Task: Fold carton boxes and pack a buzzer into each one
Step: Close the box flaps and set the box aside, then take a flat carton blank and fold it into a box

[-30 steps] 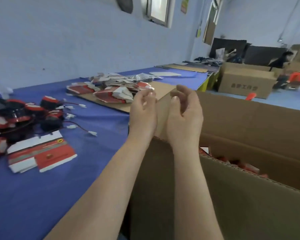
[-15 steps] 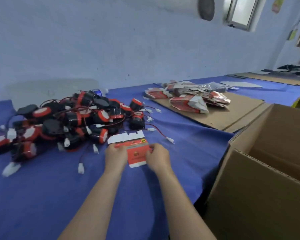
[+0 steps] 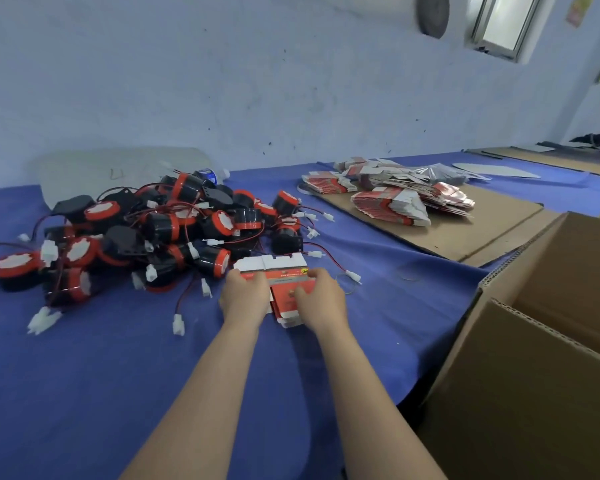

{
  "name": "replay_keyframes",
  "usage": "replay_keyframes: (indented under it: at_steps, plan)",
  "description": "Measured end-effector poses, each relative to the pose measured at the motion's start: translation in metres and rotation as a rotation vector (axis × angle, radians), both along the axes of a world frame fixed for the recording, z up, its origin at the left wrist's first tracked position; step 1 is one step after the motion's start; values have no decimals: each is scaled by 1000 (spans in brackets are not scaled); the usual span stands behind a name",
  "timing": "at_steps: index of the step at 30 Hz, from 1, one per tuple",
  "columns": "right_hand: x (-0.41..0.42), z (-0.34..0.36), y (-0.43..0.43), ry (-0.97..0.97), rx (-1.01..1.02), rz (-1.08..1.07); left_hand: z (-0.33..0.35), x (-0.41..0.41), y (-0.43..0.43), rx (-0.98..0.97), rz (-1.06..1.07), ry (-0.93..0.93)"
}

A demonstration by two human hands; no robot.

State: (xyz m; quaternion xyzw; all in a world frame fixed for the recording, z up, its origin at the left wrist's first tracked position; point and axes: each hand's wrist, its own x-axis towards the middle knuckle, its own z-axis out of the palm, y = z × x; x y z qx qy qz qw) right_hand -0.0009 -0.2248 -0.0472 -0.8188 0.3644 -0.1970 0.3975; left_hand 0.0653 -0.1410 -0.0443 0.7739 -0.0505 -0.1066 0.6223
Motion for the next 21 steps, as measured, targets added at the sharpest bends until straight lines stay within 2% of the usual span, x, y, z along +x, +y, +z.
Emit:
replay_keyframes:
  at_steps: [5, 8, 10, 13, 18, 21]
  plan:
    - [-8, 13, 4, -127, -171, -119, 18, -7, 4, -157, 65, -128]
    - [-9, 27, 10, -272, -139, -98, 33, -8, 12, -173, 57, -267]
    - [-5, 37, 23, -416, -120, -24, 45, -9, 21, -213, 33, -356]
    - [10, 47, 53, -621, -66, 136, 57, -2, 46, -391, 52, -472]
    - [44, 46, 122, -636, 63, 418, 55, 13, 103, -481, 131, -487]
    - [67, 44, 158, -685, 218, 474, 46, 21, 144, -479, 207, -534]
